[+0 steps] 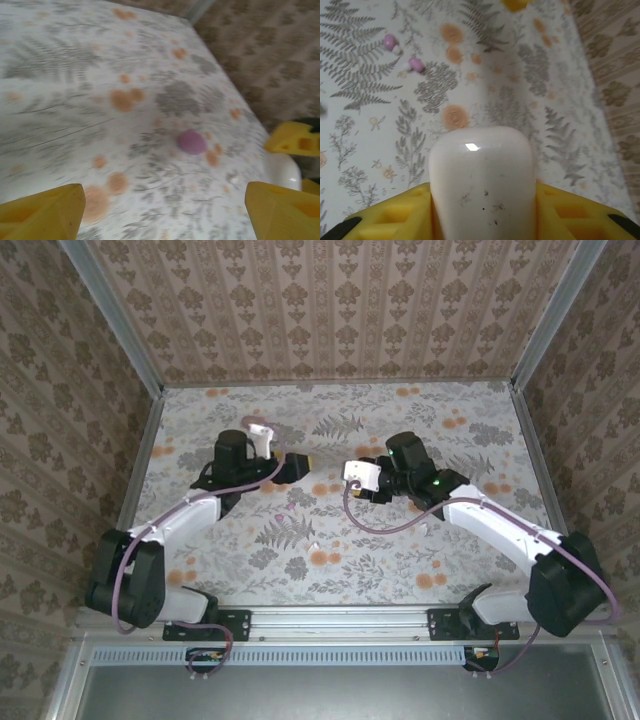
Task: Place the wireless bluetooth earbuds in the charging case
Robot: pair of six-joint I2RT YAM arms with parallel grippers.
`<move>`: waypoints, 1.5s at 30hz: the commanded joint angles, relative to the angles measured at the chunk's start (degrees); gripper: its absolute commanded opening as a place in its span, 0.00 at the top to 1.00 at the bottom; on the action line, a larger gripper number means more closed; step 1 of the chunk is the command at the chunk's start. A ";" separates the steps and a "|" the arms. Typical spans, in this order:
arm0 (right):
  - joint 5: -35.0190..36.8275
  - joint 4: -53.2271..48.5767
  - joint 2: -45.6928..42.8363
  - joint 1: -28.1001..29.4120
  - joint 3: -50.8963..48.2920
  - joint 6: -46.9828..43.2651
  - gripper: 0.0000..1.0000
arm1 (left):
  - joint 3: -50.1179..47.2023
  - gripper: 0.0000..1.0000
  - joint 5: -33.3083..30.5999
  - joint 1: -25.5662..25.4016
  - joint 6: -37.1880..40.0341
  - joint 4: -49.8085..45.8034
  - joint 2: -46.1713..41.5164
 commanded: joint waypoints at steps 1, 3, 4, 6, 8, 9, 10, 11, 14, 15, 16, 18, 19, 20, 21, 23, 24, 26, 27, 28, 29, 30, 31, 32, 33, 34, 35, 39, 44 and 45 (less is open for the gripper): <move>1.54 2.05 -2.55 -0.23 -1.20 0.18 0.62 | 3.90 0.15 9.76 -3.36 -1.33 1.69 1.57; 1.65 2.60 -3.19 -0.24 -1.33 0.03 0.62 | 5.21 0.16 10.33 -5.06 -1.40 1.71 2.29; 1.50 2.67 -3.47 -0.24 -1.25 0.13 0.62 | 5.85 0.17 10.47 -5.80 -1.48 1.41 2.81; 1.44 3.34 -3.72 -0.24 -1.59 0.42 0.62 | 7.44 0.18 10.69 -7.11 -1.12 0.07 3.88; 1.21 3.75 -3.98 -0.15 -1.59 0.53 0.62 | 8.88 0.21 11.38 -8.18 -0.69 -1.43 5.14; 1.13 3.97 -4.03 -0.11 -1.62 0.59 0.62 | 9.61 0.22 11.79 -8.60 -0.36 -2.03 5.77; 0.99 4.21 -4.07 -0.17 -1.71 0.58 0.62 | 10.13 0.24 12.03 -9.02 -0.37 -2.52 6.39; 0.87 4.46 -4.16 -0.13 -1.81 0.68 0.62 | 10.58 0.26 12.57 -9.27 -0.39 -2.61 6.95; 0.51 5.75 -4.22 -0.15 -2.23 1.13 0.62 | 11.33 0.28 13.61 -10.19 -0.31 -2.42 7.96; 0.51 5.84 -4.10 -0.15 -2.26 1.27 0.62 | 11.56 0.28 13.81 -10.37 0.06 -2.79 8.19; 0.64 5.92 -4.00 -0.15 -2.13 1.48 0.62 | 11.71 0.28 14.22 -10.38 0.49 -3.26 8.40; 0.99 6.52 -3.90 -0.15 -2.27 1.74 0.62 | 12.15 0.31 14.86 -10.38 1.52 -4.68 8.73; 1.02 6.71 -3.90 -0.15 -2.32 1.79 0.62 | 12.33 0.32 15.20 -10.38 1.63 -4.88 8.93; 1.02 6.89 -3.84 -0.13 -2.28 1.92 0.62 | 12.29 0.32 15.57 -10.33 1.53 -4.67 9.08; 0.95 7.01 -3.83 -0.15 -2.23 1.93 0.62 | 12.38 0.34 16.07 -10.51 1.55 -4.41 9.24; 1.01 7.08 -3.56 -0.14 -2.05 1.93 0.62 | 12.52 0.37 16.66 -10.68 1.72 -4.44 9.45; 1.04 6.99 -3.55 -0.13 -1.96 1.91 0.62 | 12.57 0.41 16.84 -10.73 1.63 -4.21 9.56; 1.04 6.89 -3.55 -0.11 -1.86 1.92 0.62 | 12.68 0.46 16.91 -10.82 1.31 -3.69 9.80; 0.98 6.99 -3.65 -0.14 -1.99 1.89 0.62 | 12.73 0.47 16.76 -10.82 1.29 -3.67 9.97; 1.02 6.91 -3.64 -0.06 -1.97 1.80 0.62 | 12.80 0.49 16.59 -10.88 1.07 -3.44 10.00; 1.04 6.89 -3.66 -0.06 -1.95 1.88 0.62 | 12.75 0.50 16.64 -10.95 0.83 -3.03 10.18; 1.04 6.81 -3.73 -0.02 -2.03 1.92 0.62 | 12.71 0.51 16.67 -11.07 0.67 -2.78 10.36; 0.95 6.82 -3.82 0.02 -2.13 1.91 0.62 | 12.67 0.51 16.52 -11.08 0.26 -2.38 10.43; 0.95 6.88 -3.89 0.11 -2.26 1.97 0.62 | 12.51 0.52 16.62 -11.08 0.06 -1.83 10.45; 0.95 6.99 -3.98 0.15 -2.28 2.00 0.62 | 12.42 0.53 16.66 -11.17 -0.04 -1.58 10.52; 0.80 6.87 -4.07 0.16 -2.33 2.00 0.62 | 12.52 0.54 16.69 -11.17 -0.21 -1.57 10.56; 0.62 6.86 -4.20 0.19 -2.30 1.90 0.62 | 12.60 0.54 16.68 -11.17 -0.28 -1.49 10.63; 0.42 6.91 -4.17 0.42 -2.52 1.81 0.62 | 12.88 0.57 16.58 -11.34 -0.91 -0.75 10.98; 0.42 6.75 -4.33 0.53 -2.73 1.18 0.61 | 12.95 0.58 16.25 -11.34 -1.16 -0.35 10.99; 0.13 6.67 -4.34 0.62 -2.76 1.02 0.61 | 12.94 0.58 16.15 -11.41 -1.43 -0.10 10.98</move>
